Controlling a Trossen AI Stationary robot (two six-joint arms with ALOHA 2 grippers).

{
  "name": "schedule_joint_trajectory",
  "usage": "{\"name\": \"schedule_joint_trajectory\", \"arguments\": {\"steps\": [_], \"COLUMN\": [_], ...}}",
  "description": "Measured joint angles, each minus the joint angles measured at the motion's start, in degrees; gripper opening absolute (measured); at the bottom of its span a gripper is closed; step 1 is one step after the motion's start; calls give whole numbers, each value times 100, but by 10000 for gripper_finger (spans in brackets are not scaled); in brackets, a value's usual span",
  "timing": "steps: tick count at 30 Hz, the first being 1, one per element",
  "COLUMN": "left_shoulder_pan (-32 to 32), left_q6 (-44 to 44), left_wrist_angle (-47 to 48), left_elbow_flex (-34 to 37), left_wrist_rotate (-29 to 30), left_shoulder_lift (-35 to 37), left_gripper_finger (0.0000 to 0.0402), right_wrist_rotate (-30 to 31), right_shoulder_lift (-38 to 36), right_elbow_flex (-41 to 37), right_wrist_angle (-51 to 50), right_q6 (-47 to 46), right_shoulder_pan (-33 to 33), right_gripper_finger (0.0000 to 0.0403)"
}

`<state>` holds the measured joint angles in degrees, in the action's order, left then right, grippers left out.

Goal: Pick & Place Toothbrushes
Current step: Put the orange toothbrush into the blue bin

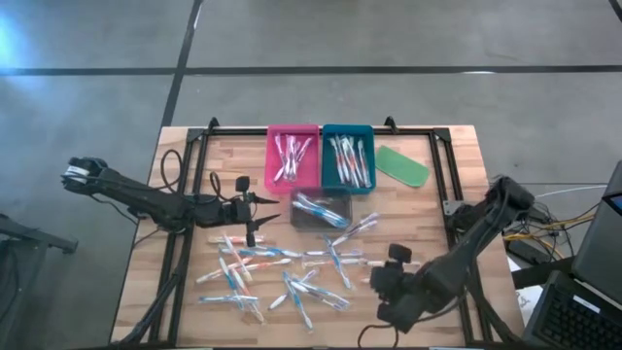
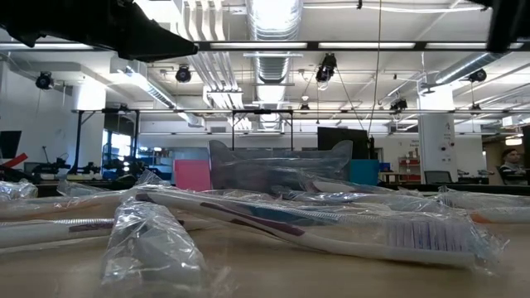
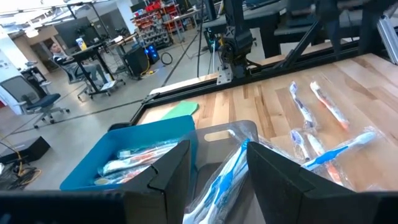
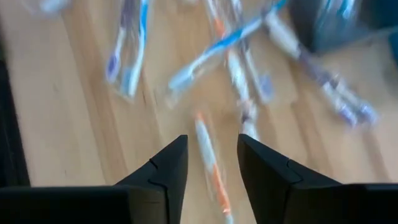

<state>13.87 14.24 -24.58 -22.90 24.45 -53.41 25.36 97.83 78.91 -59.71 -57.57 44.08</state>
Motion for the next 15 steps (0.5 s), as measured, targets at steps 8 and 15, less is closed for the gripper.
{"name": "schedule_joint_trajectory", "arguments": {"steps": [8, 15], "left_shoulder_pan": [-2, -2], "left_q6": [-149, -241], "left_wrist_angle": [1, 18], "left_elbow_flex": [0, 0], "left_wrist_rotate": [-2, -2], "left_shoulder_lift": [-2, -2], "left_gripper_finger": [163, 163], "right_wrist_rotate": [-830, -1195], "right_shoulder_lift": [652, 919], "right_elbow_flex": [-7, -14], "right_wrist_angle": [1, -1], "right_q6": [-352, -347], "right_shoulder_pan": [-5, -23], "right_gripper_finger": [144, 123]}}
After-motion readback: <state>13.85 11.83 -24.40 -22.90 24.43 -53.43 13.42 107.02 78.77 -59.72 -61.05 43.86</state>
